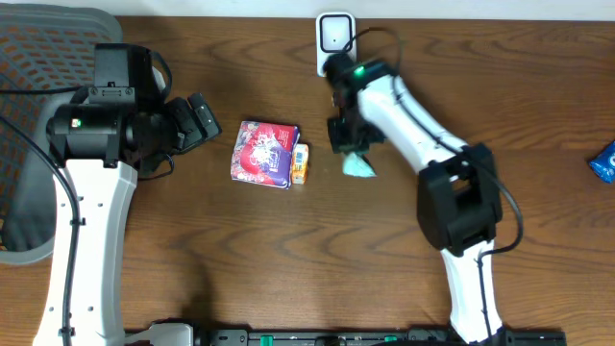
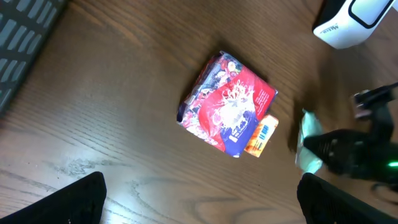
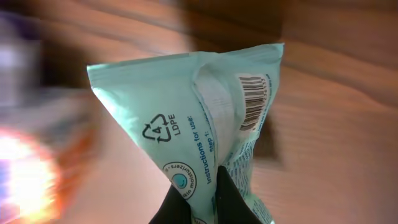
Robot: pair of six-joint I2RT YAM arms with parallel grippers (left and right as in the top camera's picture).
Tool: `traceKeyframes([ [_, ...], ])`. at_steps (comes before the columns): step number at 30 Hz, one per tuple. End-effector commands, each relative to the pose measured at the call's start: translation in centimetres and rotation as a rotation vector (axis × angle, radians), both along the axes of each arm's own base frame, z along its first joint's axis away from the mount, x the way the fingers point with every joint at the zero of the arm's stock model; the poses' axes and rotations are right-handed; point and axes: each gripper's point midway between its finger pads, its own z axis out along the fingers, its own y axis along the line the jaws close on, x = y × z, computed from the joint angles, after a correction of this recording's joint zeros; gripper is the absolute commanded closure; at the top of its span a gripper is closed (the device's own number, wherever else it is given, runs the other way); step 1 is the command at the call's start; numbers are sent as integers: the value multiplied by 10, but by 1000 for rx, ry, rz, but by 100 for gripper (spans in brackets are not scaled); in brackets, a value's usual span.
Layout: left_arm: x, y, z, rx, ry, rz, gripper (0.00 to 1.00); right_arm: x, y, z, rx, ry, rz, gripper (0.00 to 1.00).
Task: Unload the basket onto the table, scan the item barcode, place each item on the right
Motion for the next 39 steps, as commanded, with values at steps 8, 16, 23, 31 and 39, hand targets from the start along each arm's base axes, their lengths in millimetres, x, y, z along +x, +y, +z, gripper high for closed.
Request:
traceKeyframes([
  [8, 0, 2, 3, 9, -8, -2, 2, -4, 19, 24, 902, 192, -44, 99],
  [16, 0, 2, 3, 9, -8, -2, 2, 5, -59, -39, 619, 168, -248, 66],
  [23, 0, 2, 3, 9, -8, -2, 2, 22, -122, -10, 215, 67, -259, 52],
  [31, 0, 2, 3, 9, -8, -2, 2, 9, -83, 9, 191, 67, -121, 34],
  [39, 0, 2, 3, 9, -8, -2, 2, -6, -51, -19, 188, 81, -85, 32],
])
